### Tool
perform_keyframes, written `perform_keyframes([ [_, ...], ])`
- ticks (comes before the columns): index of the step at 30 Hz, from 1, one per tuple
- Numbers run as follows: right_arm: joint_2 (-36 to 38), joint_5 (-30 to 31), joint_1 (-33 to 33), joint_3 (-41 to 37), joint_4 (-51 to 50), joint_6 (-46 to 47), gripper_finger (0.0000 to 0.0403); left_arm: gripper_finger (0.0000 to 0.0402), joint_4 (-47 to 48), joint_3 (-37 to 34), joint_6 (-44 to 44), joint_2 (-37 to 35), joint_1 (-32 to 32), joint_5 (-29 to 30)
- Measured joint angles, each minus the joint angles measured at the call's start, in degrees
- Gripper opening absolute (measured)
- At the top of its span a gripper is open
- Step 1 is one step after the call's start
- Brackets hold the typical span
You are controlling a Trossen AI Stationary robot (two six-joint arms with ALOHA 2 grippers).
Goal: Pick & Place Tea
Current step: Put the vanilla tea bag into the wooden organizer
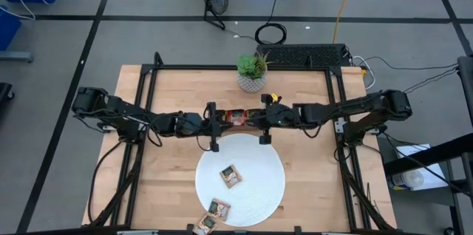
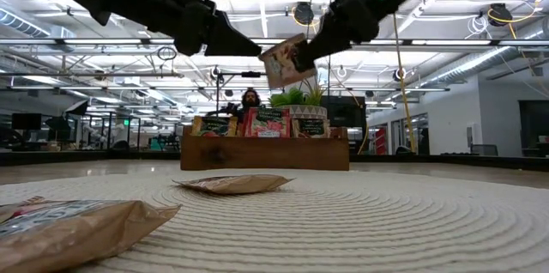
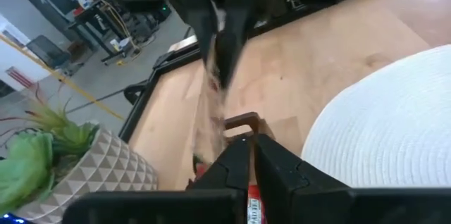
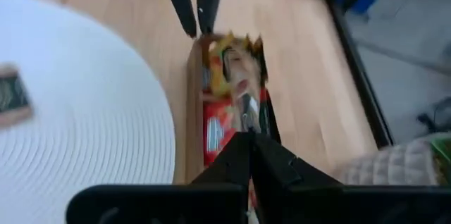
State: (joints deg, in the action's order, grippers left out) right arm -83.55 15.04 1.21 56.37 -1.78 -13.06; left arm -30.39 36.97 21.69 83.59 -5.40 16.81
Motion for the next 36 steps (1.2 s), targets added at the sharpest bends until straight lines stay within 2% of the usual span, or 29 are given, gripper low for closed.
perform_keyframes([
  [3, 0.0, 0.1, 0.0, 6.8, -13.8, 0.4, 0.0001, 0.0031, 0.3, 0.0, 0.0, 0.0, -0.9, 0.2],
  [9, -3.5, 0.1, 0.0, 18.6, -33.6, 3.5, 0.0, 0.003, 2.1, 0.0, 0.1, 0.0, -1.4, 0.3],
  [18, -16.9, -0.1, -0.7, 33.7, -57.0, 4.4, 0.0, 0.003, 3.7, 0.0, -0.1, 0.0, -1.3, 3.2],
  [24, -23.1, -0.1, -1.6, 36.5, -60.3, 2.9, 0.0, 0.003, 4.0, 0.0, -1.4, 0.0, -1.4, 3.2],
  [33, -23.3, -0.4, -4.1, 36.6, -57.7, 1.6, 0.0, 0.0031, 6.7, 0.0, -1.8, 0.0, -1.3, 3.2],
  [36, -23.3, -3.5, -5.2, 35.7, -56.7, 1.3, 0.0, 0.0031, 6.8, 0.0, -2.4, 0.0, -1.3, 3.2],
])
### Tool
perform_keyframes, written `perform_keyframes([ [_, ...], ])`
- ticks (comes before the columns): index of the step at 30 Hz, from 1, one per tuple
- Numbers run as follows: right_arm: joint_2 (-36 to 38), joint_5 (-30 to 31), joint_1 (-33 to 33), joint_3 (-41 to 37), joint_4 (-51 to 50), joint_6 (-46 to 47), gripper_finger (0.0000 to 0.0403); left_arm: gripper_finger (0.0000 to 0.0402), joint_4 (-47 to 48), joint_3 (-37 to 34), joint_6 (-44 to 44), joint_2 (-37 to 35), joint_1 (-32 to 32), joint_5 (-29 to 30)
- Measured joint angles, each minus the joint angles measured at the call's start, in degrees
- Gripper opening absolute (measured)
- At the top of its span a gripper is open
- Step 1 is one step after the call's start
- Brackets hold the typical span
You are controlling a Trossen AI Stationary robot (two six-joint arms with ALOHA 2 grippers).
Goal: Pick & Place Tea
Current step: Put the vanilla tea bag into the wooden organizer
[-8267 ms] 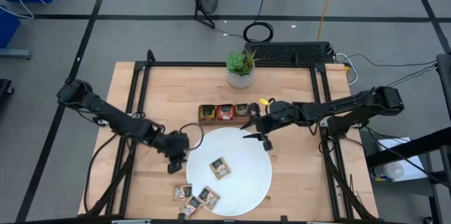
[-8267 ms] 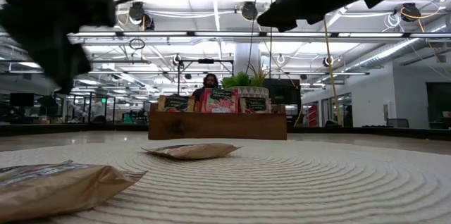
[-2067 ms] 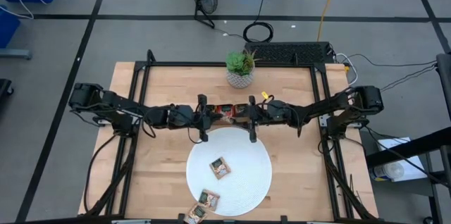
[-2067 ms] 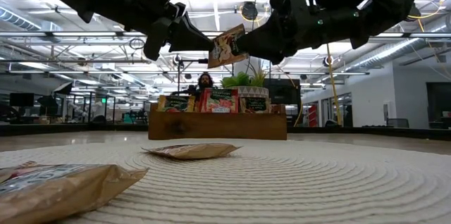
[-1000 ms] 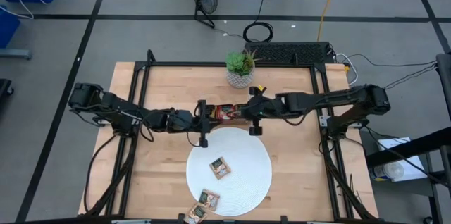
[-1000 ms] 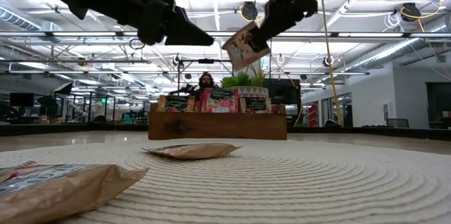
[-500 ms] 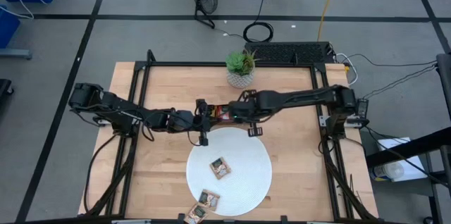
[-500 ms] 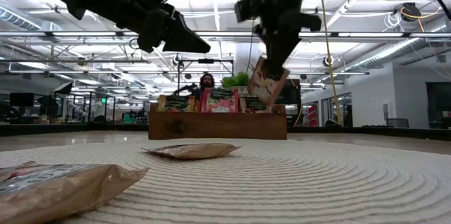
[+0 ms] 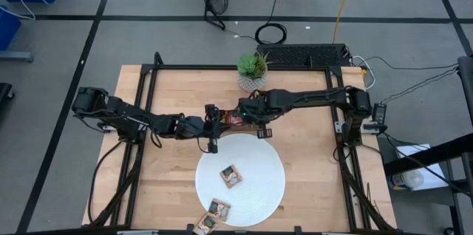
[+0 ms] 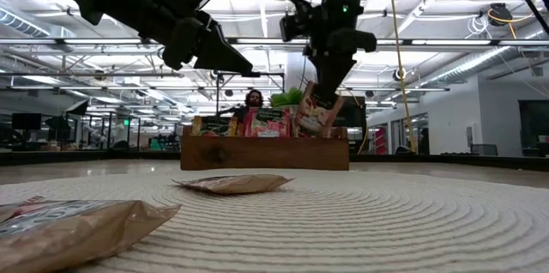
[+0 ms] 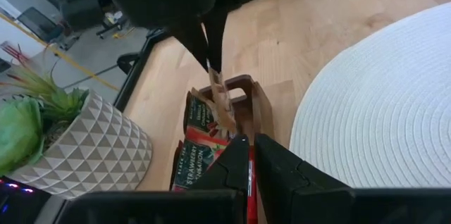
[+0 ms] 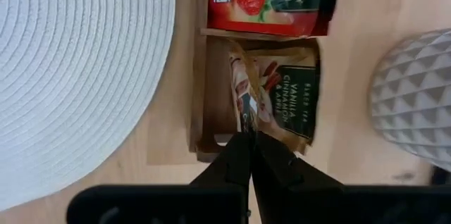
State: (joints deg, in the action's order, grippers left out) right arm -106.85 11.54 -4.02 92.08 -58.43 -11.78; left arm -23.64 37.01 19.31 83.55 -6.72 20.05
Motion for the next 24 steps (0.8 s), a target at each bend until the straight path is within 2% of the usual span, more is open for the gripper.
perform_keyframes([
  [12, 0.0, -1.3, -0.5, -4.7, 2.9, 0.4, 0.0, 0.0031, -0.1, 0.0, -0.1, 0.0, 0.0, 0.0],
  [24, 0.0, -1.2, -0.6, -5.0, 7.4, -0.3, 0.0, 0.0031, -0.4, 0.0, -0.4, 0.0, 0.0, 0.0],
])
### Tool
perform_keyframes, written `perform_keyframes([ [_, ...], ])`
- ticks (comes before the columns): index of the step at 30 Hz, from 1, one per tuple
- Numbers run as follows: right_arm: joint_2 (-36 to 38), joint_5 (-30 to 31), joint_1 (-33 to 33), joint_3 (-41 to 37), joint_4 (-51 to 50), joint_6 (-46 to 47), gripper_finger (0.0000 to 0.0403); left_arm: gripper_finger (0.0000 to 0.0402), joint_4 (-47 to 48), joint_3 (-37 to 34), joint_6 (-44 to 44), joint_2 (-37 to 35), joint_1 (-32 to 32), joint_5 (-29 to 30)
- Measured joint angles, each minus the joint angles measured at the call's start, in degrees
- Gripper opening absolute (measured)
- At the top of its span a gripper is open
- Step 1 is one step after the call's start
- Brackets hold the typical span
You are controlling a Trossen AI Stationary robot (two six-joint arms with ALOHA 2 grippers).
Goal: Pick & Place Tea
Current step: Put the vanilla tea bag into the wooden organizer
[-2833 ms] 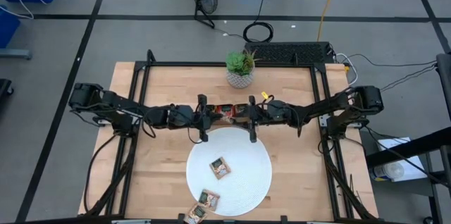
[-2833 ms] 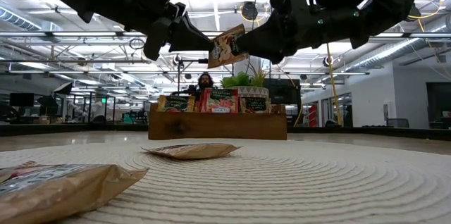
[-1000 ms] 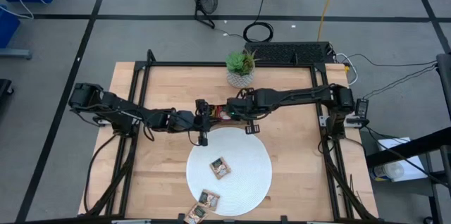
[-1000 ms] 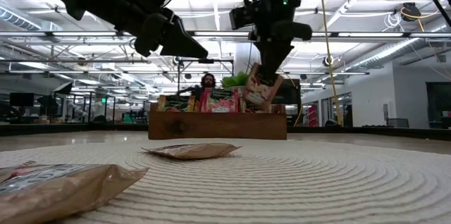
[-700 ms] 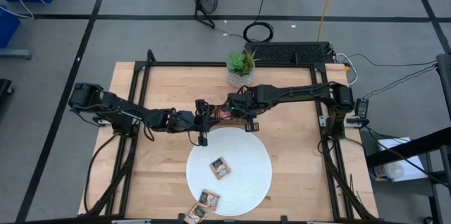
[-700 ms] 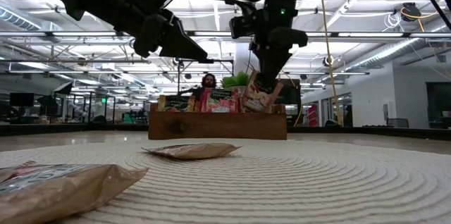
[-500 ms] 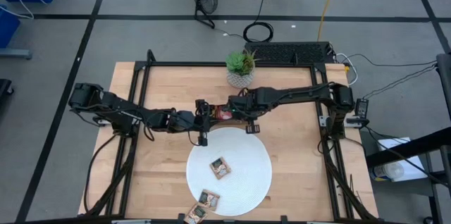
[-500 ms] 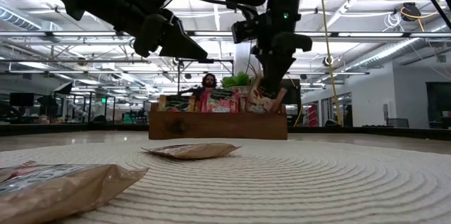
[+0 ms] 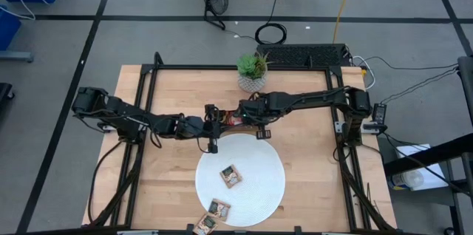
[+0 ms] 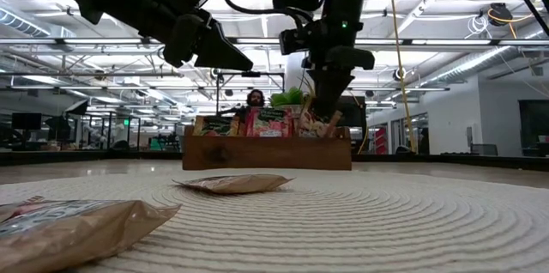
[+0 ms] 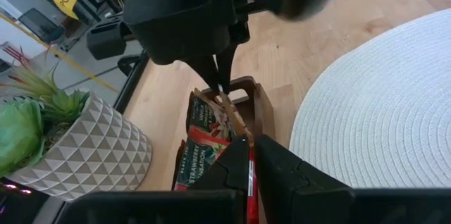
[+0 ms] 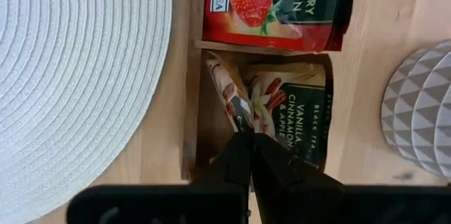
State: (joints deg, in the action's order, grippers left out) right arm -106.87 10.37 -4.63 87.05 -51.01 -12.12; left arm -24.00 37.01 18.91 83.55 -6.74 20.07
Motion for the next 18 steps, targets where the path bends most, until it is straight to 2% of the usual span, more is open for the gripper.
perform_keyframes([
  [18, -3.7, 0.2, -0.9, 0.1, 1.7, 2.2, 0.0, 0.0031, 0.3, 0.0, -1.5, 0.0, 0.0, 0.0],
])
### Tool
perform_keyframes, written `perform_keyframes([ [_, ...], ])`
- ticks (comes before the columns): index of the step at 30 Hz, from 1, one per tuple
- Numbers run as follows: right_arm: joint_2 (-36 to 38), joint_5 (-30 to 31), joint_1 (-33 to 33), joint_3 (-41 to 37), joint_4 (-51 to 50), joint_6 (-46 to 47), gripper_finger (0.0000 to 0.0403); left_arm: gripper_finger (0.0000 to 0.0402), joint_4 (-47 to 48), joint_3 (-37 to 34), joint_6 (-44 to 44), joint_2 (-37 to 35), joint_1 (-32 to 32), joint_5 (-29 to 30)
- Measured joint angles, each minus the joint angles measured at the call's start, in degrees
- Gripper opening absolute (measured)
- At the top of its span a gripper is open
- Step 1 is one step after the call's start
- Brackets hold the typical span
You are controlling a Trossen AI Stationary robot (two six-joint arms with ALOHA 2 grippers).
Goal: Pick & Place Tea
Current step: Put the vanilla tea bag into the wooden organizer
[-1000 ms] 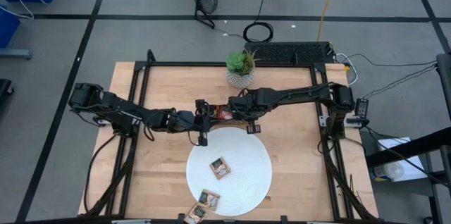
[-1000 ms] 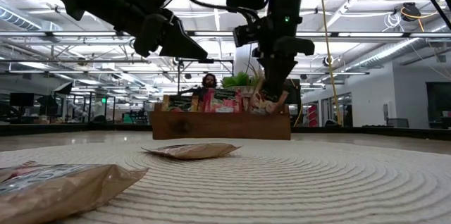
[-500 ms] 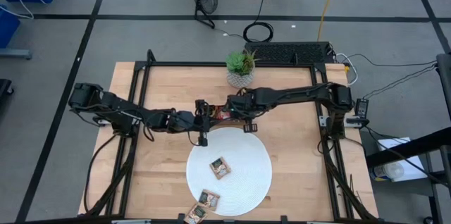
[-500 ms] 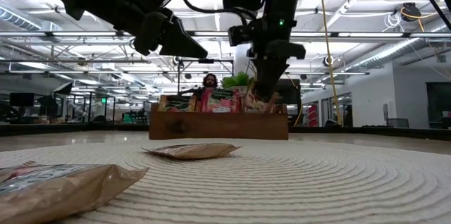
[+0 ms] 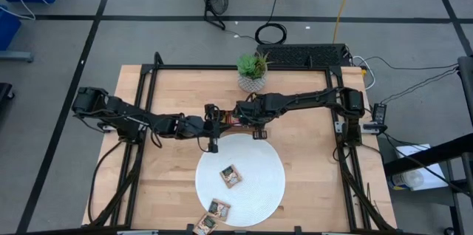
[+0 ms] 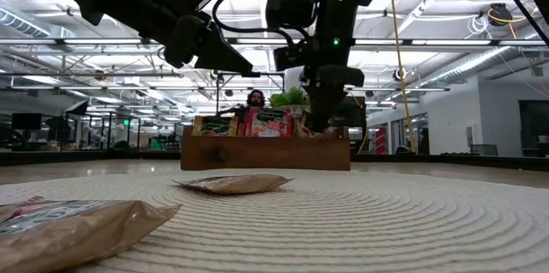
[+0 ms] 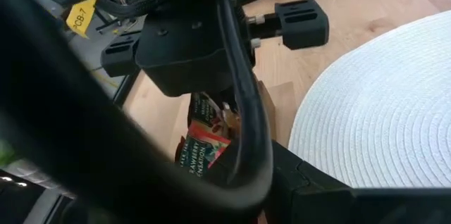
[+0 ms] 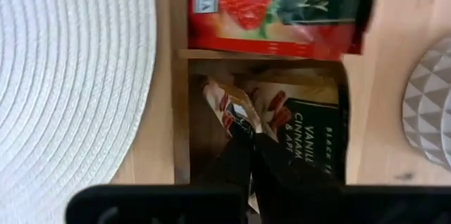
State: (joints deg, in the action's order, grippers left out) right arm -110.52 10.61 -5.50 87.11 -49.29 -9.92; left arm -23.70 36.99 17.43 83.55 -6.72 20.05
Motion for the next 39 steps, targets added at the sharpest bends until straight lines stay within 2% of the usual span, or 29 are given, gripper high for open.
perform_keyframes([
  [9, 0.0, 9.9, 0.8, 0.0, 0.2, 3.2, 0.0039, 0.0031, 0.0, 0.0, 0.0, 0.0, 0.0, 0.0],
  [19, 1.7, 10.5, 2.3, -0.1, 1.6, 3.2, 0.0103, 0.0031, -0.3, 0.0, 0.1, 0.0, 0.0, 0.0],
  [24, 4.4, 10.4, 2.3, -0.1, 1.6, 3.3, 0.0114, 0.0031, 0.4, 0.0, -0.2, 0.0, 0.0, -0.3],
  [26, 5.9, 10.4, 2.3, 0.0, 0.9, 4.2, 0.0113, 0.0031, 1.8, 0.0, -3.0, 0.0, -0.1, -0.8],
  [28, 7.1, 10.3, 2.3, 0.0, 0.4, 5.7, 0.0109, 0.0031, 6.2, 0.0, -6.2, 0.0, -0.3, -3.9],
  [33, 10.3, 10.2, 2.3, -0.5, 0.0, 6.9, 0.0102, 0.0031, 19.9, 0.0, -11.1, -0.9, -2.9, -18.3],
  [34, 11.1, 10.2, 2.3, -1.1, 1.0, 6.7, 0.0102, 0.003, 21.5, 0.0, -12.1, -0.9, -4.2, -19.7],
  [39, 14.5, 10.2, 2.2, -6.0, 7.7, 4.0, 0.01, 0.0006, 28.5, 2.1, -16.7, -0.7, -14.5, -19.2],
])
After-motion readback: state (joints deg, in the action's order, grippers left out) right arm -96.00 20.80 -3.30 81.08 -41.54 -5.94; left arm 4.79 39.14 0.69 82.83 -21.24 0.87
